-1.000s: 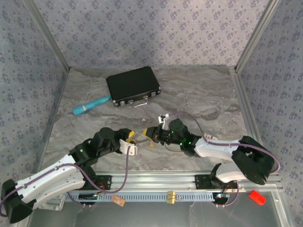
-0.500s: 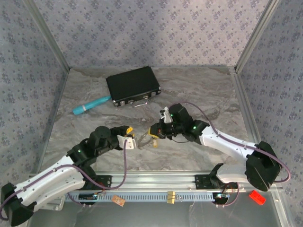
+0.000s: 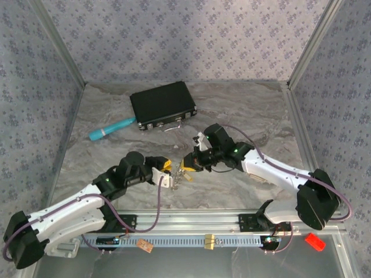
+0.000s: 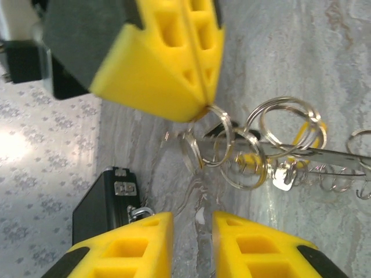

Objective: Put the keys on the keyring

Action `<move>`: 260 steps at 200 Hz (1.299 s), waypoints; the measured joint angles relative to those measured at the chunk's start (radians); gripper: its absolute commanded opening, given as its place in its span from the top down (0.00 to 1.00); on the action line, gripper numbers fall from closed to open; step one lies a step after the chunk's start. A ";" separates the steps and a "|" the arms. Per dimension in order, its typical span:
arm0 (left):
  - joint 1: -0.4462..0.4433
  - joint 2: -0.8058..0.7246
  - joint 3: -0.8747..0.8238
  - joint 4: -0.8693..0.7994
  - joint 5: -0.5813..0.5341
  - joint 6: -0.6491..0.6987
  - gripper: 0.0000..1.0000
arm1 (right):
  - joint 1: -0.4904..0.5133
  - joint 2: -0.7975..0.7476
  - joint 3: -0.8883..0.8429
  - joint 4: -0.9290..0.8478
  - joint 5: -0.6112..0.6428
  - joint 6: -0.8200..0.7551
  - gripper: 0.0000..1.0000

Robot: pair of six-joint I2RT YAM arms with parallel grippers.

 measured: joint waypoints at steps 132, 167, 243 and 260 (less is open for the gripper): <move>0.007 0.093 -0.032 0.029 0.062 -0.131 0.71 | -0.024 0.037 -0.016 0.040 -0.013 -0.001 1.00; 0.013 0.062 -0.027 0.022 0.064 -0.186 0.72 | -0.026 0.037 -0.016 0.039 -0.016 -0.003 1.00; 0.005 0.048 -0.027 0.038 0.061 -0.246 0.54 | -0.018 0.039 -0.015 0.054 -0.019 0.002 1.00; -0.003 0.048 -0.027 0.042 0.060 -0.250 0.51 | -0.016 0.039 -0.015 0.063 -0.019 0.009 1.00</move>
